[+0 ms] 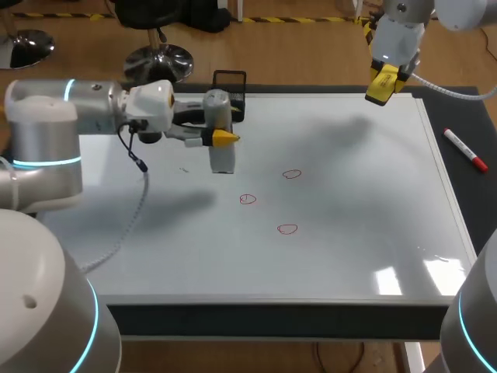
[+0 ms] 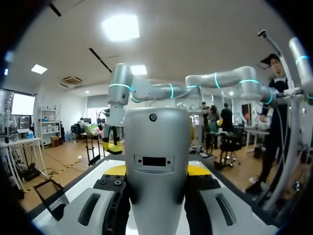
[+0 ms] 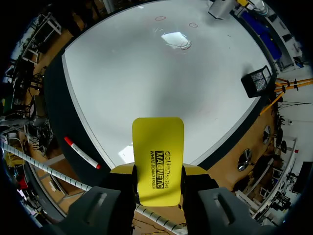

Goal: Pick up the inspection probe, press it on each red-marked spot on the whiteboard one by one, put down the probe, pick up the eraser, and wipe off all the red marks.

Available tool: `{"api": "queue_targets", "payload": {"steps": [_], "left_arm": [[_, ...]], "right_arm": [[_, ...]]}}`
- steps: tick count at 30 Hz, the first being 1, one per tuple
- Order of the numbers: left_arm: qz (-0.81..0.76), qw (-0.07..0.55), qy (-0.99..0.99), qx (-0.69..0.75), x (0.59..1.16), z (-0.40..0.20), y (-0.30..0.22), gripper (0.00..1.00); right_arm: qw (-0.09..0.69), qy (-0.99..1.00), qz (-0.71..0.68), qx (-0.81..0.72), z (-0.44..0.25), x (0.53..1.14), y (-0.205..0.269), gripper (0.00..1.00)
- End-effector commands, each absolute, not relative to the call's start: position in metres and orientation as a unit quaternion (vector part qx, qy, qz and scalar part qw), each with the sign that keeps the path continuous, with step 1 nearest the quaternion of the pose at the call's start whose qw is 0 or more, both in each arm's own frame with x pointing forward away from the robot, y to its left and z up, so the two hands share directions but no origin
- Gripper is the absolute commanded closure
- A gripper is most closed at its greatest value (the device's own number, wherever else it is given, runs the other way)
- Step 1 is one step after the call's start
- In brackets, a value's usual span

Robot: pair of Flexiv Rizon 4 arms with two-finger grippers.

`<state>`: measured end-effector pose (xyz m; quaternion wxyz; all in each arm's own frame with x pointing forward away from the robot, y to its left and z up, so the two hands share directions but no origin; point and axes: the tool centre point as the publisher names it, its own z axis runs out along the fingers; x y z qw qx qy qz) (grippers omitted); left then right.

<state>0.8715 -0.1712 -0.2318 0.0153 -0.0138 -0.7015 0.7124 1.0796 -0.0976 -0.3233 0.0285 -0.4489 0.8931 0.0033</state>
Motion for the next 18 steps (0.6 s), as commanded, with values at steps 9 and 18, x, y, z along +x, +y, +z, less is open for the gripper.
{"api": "queue_targets", "payload": {"steps": [9,18], "left_arm": [[0.718,0.050,-0.694,-0.027,0.857,-0.257,-0.199,1.00],[0.717,0.067,-0.693,-0.029,0.847,-0.272,-0.209,1.00]], "right_arm": [[0.028,0.893,0.002,-0.450,-0.322,1.080,-0.098,1.00],[0.028,0.893,0.002,-0.450,-0.322,1.080,-0.098,1.00]]}}
